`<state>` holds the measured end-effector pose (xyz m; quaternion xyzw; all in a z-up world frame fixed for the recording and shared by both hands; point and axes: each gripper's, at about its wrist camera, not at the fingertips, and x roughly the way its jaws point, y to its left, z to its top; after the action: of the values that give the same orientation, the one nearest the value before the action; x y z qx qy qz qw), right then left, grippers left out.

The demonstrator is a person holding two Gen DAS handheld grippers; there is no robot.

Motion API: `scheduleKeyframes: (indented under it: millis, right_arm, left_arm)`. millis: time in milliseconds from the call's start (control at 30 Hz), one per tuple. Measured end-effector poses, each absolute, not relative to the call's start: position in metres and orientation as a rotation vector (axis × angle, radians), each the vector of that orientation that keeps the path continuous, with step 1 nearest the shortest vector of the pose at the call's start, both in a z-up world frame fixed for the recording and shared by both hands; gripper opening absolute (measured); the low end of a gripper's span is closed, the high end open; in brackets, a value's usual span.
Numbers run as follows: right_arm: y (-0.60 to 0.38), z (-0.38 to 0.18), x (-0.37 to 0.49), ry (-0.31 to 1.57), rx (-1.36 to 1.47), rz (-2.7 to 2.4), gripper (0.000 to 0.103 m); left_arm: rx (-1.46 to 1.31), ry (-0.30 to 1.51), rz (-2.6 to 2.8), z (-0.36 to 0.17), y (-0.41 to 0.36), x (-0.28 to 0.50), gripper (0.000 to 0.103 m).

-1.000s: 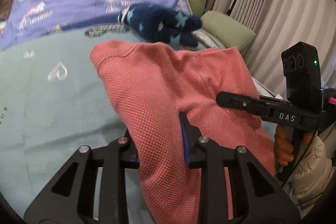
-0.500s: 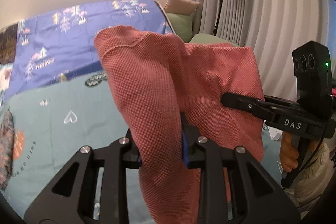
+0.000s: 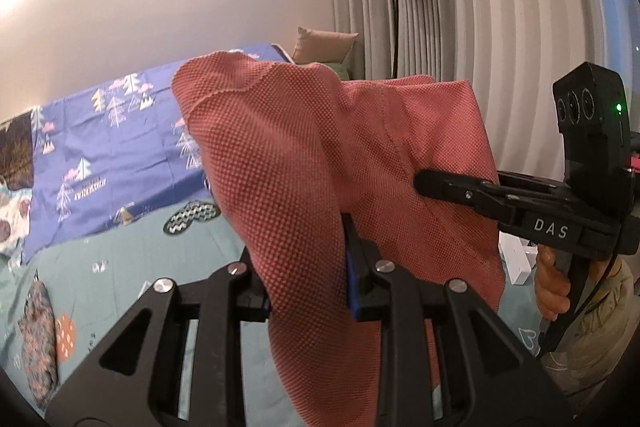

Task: Fold small clothes
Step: 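Lift the folded coral shirt with both tools and carry it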

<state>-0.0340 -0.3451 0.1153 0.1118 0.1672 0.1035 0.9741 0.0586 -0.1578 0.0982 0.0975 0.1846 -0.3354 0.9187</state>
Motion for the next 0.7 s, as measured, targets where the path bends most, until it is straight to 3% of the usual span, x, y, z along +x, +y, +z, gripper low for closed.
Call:
scheduleKeyframes:
  millis: [700]
  right_arm:
    - [-0.416, 0.195, 0.069, 0.276, 0.229, 0.168, 0.017]
  left_arm:
    - [0.284, 0.297, -0.687, 0.173, -0.226, 0.149, 0.029]
